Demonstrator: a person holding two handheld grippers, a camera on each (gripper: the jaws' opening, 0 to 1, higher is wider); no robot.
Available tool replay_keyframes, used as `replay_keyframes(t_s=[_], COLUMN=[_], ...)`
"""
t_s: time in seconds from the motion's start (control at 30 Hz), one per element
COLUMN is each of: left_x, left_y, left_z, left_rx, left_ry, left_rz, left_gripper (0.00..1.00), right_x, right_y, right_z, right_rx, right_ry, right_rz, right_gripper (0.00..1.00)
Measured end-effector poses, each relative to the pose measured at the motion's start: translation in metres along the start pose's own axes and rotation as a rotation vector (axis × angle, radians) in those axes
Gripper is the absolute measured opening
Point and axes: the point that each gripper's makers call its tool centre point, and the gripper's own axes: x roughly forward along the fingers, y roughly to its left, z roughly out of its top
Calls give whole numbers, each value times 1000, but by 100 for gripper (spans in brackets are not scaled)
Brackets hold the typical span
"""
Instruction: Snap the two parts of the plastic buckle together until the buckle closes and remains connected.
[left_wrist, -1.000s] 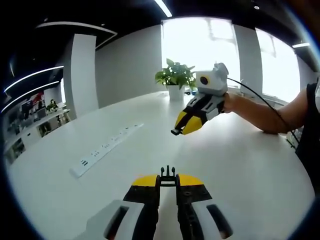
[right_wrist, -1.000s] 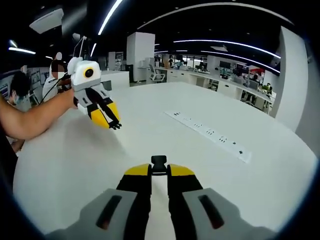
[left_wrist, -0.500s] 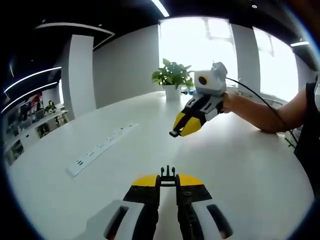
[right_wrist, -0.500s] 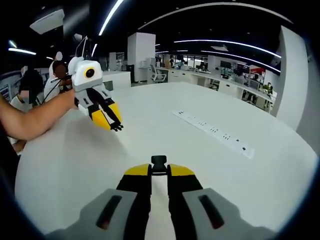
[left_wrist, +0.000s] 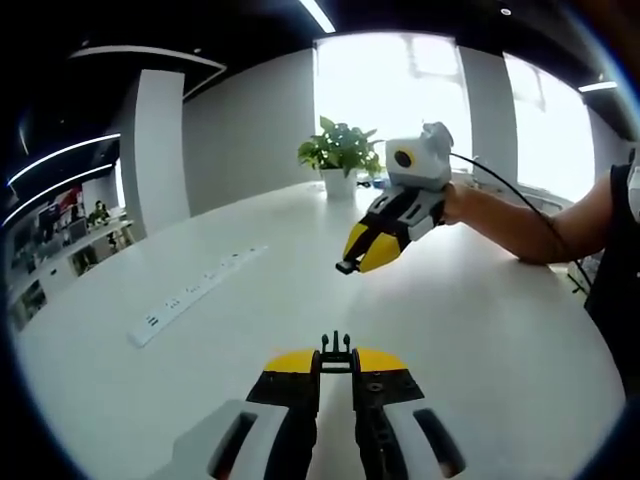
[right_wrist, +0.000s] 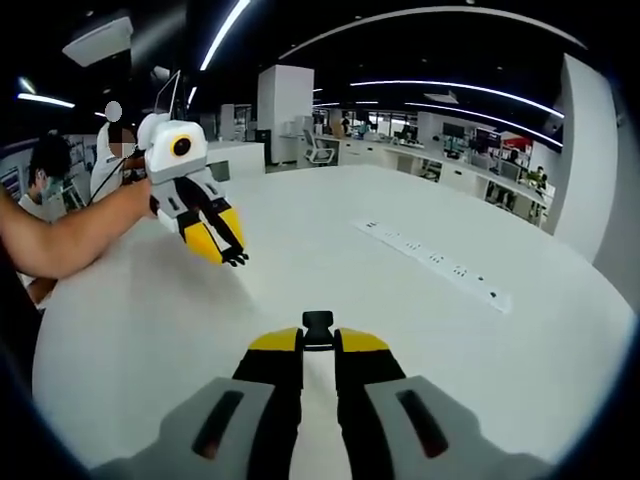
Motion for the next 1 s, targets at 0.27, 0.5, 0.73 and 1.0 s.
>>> replay_keyframes(t_s=[0.27, 0.5, 0.73, 1.0], left_x=[-1, -2, -3, -5], left_y=[-10, -19, -25, -29], left_z=[-4, -8, -12, -12], left_rx=[2, 9, 12, 10], left_ry=[6, 18, 32, 31], left_rz=[-9, -18, -23, -31], left_gripper=[9, 9, 9, 9], right_x=[-3, -4, -4, -11], right_y=[8, 10, 13, 25], right_z=[-1, -2, -3, -7], right_rx=[-6, -9, -12, -11], right_ry=[1, 3, 6, 8], right_rz=[4, 11, 17, 18], right_gripper=[10, 10, 10, 10])
